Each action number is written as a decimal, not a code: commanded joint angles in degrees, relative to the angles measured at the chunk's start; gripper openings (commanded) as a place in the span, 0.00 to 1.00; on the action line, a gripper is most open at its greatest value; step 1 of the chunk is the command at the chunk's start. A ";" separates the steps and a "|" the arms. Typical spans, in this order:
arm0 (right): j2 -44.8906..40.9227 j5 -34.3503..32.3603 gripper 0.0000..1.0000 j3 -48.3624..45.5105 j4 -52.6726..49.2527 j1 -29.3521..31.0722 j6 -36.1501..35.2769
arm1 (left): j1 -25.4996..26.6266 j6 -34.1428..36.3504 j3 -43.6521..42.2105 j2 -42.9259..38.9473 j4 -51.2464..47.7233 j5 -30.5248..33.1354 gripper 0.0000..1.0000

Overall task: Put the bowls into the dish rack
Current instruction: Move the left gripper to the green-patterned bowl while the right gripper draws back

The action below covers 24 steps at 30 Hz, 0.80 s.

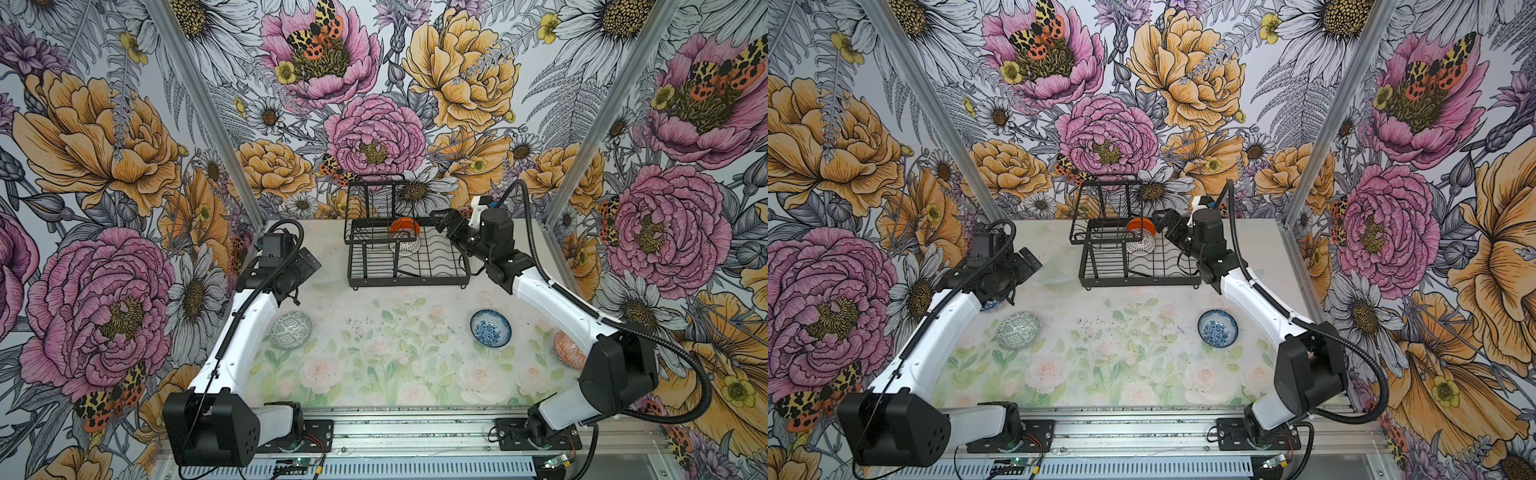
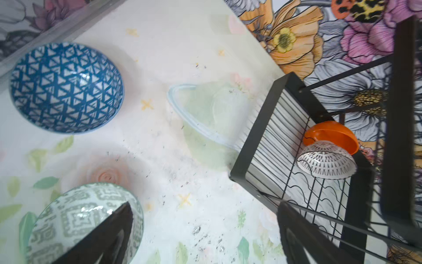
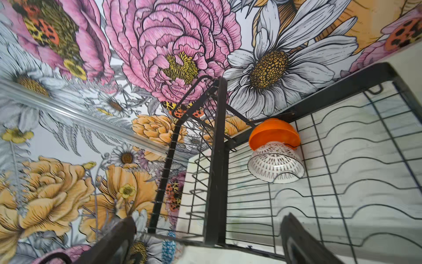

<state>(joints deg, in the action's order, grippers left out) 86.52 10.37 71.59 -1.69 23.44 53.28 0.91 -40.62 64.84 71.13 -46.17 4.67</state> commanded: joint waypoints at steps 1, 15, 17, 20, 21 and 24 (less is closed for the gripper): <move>-2.59 -0.50 0.99 -2.35 -10.88 1.91 -13.04 | -2.76 -2.89 -3.42 -2.41 -5.96 -5.07 0.99; -6.45 -4.10 0.99 -8.92 -14.21 6.56 -15.52 | -3.51 2.79 -10.46 3.94 -6.01 -11.47 0.91; -6.08 -4.81 0.99 -8.58 -14.46 7.18 -16.45 | -3.66 3.93 -10.93 5.59 -6.18 -11.00 0.86; -6.90 -6.96 0.99 -8.48 -14.90 8.13 -17.38 | -3.04 4.48 -11.48 7.52 -6.20 -10.01 0.82; -7.14 -7.29 0.99 -8.57 -14.86 8.43 -18.12 | -2.70 4.63 -11.49 8.31 -6.12 -9.19 0.81; -7.97 -6.95 0.99 -9.05 -15.00 9.33 -19.94 | -1.81 4.79 -11.10 10.38 -6.05 -8.54 0.76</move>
<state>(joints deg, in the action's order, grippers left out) 81.08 5.06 63.02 -16.34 32.01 36.21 -1.89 -37.19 53.91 80.38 -52.53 -5.37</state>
